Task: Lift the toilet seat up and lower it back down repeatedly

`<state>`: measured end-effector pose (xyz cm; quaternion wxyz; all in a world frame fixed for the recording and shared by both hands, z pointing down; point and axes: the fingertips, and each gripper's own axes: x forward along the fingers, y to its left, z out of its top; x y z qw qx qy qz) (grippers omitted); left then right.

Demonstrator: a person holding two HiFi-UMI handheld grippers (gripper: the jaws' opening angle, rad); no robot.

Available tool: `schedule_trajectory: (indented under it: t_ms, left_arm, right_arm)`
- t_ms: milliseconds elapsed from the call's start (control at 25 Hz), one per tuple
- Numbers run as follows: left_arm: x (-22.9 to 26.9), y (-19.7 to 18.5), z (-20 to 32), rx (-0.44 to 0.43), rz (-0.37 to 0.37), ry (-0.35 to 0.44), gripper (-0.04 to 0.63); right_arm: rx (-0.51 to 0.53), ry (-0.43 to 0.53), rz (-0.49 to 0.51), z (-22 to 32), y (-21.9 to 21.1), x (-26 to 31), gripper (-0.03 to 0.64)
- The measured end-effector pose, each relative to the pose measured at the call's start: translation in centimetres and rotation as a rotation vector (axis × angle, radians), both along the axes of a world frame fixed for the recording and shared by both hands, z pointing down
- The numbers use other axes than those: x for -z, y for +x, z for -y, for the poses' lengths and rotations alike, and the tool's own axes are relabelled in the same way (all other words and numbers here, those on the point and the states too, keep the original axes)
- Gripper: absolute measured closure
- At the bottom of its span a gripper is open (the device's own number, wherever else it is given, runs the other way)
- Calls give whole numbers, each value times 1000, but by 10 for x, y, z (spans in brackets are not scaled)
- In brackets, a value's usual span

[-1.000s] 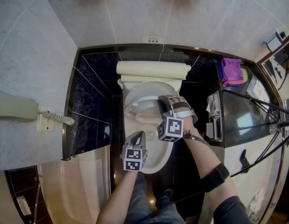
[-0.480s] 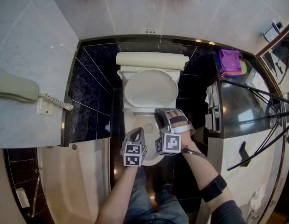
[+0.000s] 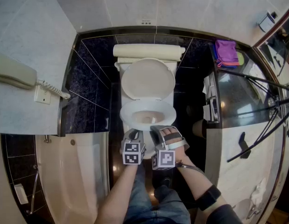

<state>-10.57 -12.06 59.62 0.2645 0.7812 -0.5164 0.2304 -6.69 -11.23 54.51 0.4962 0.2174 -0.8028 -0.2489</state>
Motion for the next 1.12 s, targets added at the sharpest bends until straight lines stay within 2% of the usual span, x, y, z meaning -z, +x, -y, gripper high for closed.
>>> schedule_trajectory:
  t_ms: [360, 520, 560, 640, 720, 880, 1120]
  left_arm:
    - [-31, -2, -43, 21, 6, -43, 604]
    - [-40, 1, -53, 18, 2, -36, 604]
    - [-41, 3, -55, 12, 3, -34, 604]
    - [-44, 6, -61, 1, 3, -37, 604]
    - [-52, 5, -67, 2, 16, -40, 604]
    - [-68, 9, -84, 2, 10, -62, 604]
    - [-124, 4, -124, 0, 34, -101, 604]
  right_arm:
    - [29, -35, -14, -48, 1, -31, 510]
    - [46, -56, 16, -67, 0, -37, 515]
    - [48, -59, 29, -73, 1, -37, 526]
    - [38, -59, 51, -84, 6, -38, 594]
    - [10, -68, 60, -95, 17, -42, 600]
    - [-109, -110, 98, -103, 48, -59, 598]
    - [-453, -219, 299, -100, 93, -105, 600]
